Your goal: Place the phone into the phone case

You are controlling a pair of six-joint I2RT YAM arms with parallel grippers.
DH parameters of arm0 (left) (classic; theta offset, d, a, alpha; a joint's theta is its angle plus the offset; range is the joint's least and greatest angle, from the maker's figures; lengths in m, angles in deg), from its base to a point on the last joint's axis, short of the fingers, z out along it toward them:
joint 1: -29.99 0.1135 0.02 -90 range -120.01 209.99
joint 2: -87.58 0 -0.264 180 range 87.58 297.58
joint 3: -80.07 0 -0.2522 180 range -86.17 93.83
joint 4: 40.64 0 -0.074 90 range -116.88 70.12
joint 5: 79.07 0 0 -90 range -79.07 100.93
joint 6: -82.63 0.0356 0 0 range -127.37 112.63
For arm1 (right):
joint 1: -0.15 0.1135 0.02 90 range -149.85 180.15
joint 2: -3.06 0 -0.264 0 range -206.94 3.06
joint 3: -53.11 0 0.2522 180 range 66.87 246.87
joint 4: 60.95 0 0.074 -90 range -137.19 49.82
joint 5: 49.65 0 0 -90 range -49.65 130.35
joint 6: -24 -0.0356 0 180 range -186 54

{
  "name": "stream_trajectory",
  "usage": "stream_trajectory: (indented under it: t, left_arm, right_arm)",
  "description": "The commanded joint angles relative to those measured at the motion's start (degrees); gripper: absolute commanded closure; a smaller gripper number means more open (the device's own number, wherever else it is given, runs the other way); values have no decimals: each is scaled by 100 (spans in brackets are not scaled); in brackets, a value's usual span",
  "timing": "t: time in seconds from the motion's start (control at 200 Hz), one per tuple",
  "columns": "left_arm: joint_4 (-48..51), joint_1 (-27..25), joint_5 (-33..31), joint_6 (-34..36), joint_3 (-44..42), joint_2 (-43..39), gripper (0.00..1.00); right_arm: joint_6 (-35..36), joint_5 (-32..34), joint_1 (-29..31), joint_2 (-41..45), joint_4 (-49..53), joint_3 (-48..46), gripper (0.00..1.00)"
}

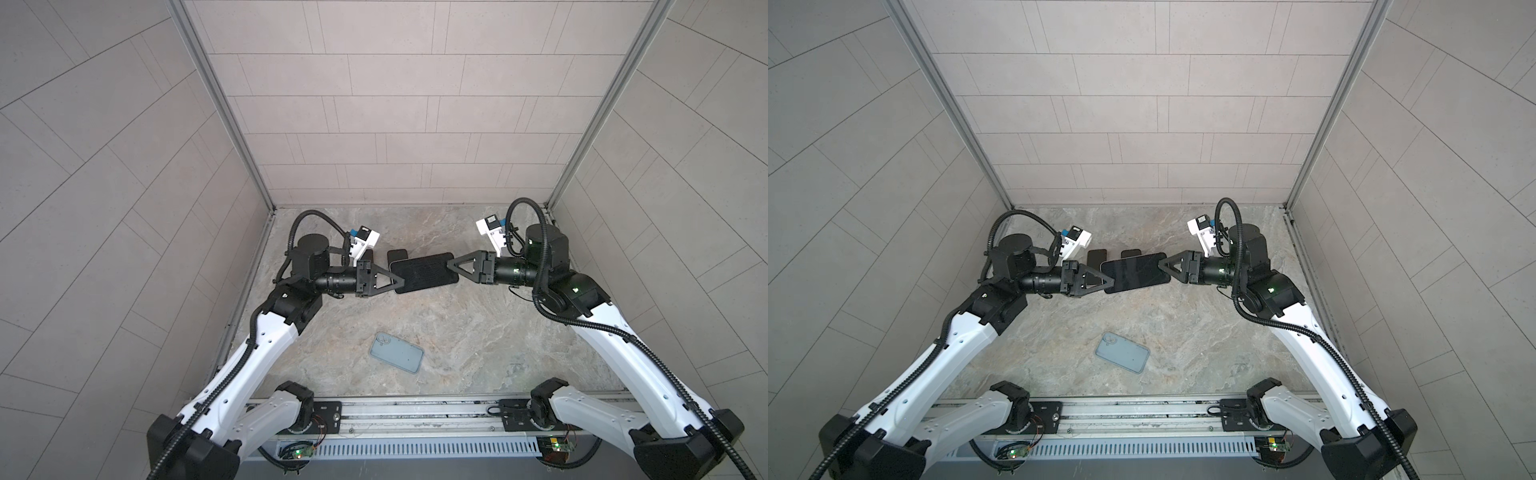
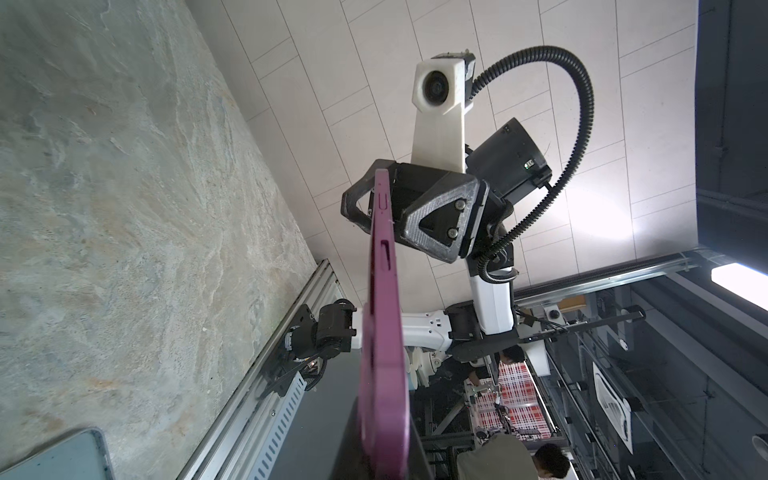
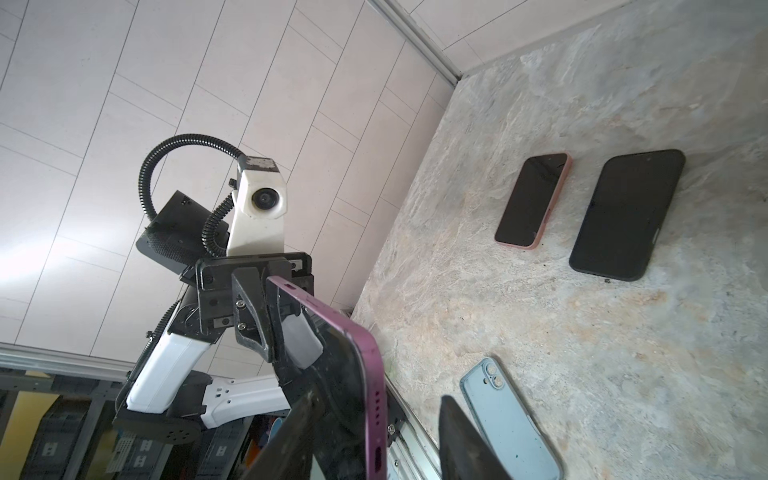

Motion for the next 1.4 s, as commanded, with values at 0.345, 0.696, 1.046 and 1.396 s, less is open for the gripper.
stream_trajectory:
  t: [0.345, 0.696, 1.046, 1.396]
  left_arm:
    - [-482, 26, 0, -133, -154, -128, 70]
    - [3817, 22, -3995, 2784, 14, -166, 0]
    - [3054, -854, -5081, 2364, -1311, -55, 30]
    - [2750, -1379, -5985, 2476, -1182, 1626, 52]
  right_arm:
    - [-1013, -527, -29, 229, -1322, -256, 100]
    - [774, 1586, -111, 520, 1471, 625, 100]
    - [249, 1672, -82, 1093, 1274, -728, 100]
    - [278, 1792, -82, 1607, 1286, -1066, 100]
